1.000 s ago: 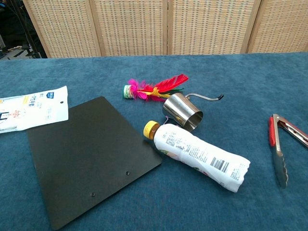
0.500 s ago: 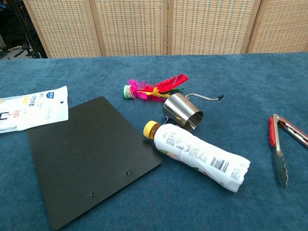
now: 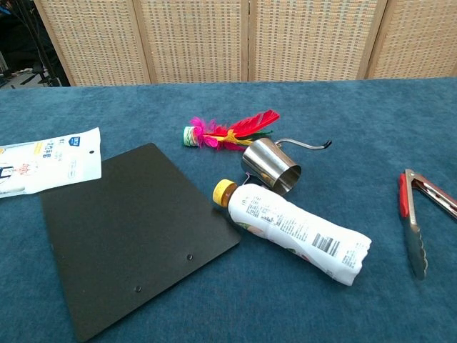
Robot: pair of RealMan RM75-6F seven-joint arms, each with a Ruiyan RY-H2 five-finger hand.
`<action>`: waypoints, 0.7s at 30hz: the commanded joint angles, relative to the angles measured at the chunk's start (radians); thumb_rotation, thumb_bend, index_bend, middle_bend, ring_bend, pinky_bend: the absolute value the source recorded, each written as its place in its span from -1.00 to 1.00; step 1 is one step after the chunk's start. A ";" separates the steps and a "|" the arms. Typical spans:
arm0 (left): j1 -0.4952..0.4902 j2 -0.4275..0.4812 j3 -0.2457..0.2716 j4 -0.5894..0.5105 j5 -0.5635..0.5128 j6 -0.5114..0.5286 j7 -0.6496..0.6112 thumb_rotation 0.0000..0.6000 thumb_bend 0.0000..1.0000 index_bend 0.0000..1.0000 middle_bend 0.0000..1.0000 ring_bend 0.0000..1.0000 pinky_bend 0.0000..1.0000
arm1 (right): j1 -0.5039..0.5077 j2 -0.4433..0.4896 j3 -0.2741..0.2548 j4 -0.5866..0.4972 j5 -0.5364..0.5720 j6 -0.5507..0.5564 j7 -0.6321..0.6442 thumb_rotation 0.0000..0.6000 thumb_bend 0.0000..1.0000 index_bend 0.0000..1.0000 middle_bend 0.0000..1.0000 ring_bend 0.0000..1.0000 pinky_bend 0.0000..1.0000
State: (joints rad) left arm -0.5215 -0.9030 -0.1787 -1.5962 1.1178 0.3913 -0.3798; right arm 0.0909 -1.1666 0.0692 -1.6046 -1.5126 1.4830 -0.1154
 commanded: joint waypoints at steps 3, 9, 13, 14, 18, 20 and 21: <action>-0.040 -0.025 0.016 0.067 -0.007 -0.077 -0.021 1.00 0.83 -1.00 0.44 0.73 0.35 | -0.001 0.001 0.000 0.000 0.000 0.003 0.002 1.00 -0.58 -1.00 -1.00 -1.00 -1.00; -0.070 -0.052 0.043 0.129 -0.037 -0.139 -0.024 1.00 0.84 -1.00 0.44 0.73 0.35 | -0.001 0.000 -0.002 0.001 -0.003 0.002 0.001 1.00 -0.58 -1.00 -1.00 -1.00 -1.00; -0.083 -0.069 0.054 0.156 -0.052 -0.163 -0.027 1.00 0.85 -1.00 0.44 0.73 0.35 | -0.002 0.000 -0.003 -0.002 -0.008 0.007 -0.002 1.00 -0.59 -1.00 -1.00 -1.00 -1.00; -0.085 -0.072 0.056 0.162 -0.054 -0.166 -0.027 1.00 0.85 -1.00 0.44 0.73 0.35 | -0.002 0.001 -0.004 -0.003 -0.010 0.009 -0.002 1.00 -0.59 -1.00 -1.00 -1.00 -1.00; -0.090 -0.084 0.067 0.182 -0.061 -0.166 -0.023 1.00 0.85 -1.00 0.44 0.73 0.35 | -0.004 0.001 -0.004 -0.003 -0.014 0.014 -0.001 1.00 -0.58 -1.00 -1.00 -1.00 -1.00; -0.091 -0.086 0.069 0.186 -0.066 -0.168 -0.024 1.00 0.85 -1.00 0.44 0.73 0.35 | -0.003 0.001 -0.004 -0.003 -0.013 0.013 0.000 1.00 -0.58 -1.00 -1.00 -1.00 -1.00; -0.092 -0.087 0.070 0.189 -0.069 -0.167 -0.025 1.00 0.85 -1.00 0.44 0.73 0.35 | -0.003 0.001 -0.005 -0.003 -0.014 0.012 -0.001 1.00 -0.58 -1.00 -1.00 -1.00 -1.00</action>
